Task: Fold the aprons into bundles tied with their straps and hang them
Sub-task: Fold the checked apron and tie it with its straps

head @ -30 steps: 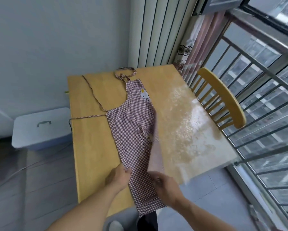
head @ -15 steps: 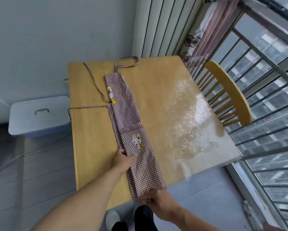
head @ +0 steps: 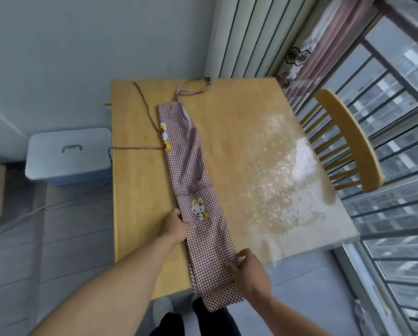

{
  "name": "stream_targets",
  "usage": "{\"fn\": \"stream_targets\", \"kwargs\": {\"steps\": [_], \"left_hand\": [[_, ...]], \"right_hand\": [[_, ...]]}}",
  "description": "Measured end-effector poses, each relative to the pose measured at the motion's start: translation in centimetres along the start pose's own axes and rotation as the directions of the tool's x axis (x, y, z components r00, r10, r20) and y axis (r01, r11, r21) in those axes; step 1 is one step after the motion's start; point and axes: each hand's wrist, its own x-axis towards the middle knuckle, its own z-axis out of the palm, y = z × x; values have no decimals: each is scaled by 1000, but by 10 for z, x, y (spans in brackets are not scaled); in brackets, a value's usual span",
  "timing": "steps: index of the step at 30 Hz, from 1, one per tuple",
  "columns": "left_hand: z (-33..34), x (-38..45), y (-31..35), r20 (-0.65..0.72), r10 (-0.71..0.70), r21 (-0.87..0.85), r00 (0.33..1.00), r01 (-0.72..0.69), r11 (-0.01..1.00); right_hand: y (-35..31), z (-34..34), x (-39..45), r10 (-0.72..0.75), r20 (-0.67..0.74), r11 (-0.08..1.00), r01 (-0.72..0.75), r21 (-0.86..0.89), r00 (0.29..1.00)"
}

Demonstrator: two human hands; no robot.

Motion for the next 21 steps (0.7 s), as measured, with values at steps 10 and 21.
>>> {"fn": "stream_targets", "kwargs": {"steps": [10, 21], "left_hand": [[18, -17, -17, -229, 126, -96, 965, -151, 984], [14, -21, -24, -323, 488, 351, 811, -377, 857]], "right_hand": [[6, 6, 2, 135, 151, 943, -174, 285, 979], [12, 2, -13, -25, 497, 839, -252, 482, 867]]}}
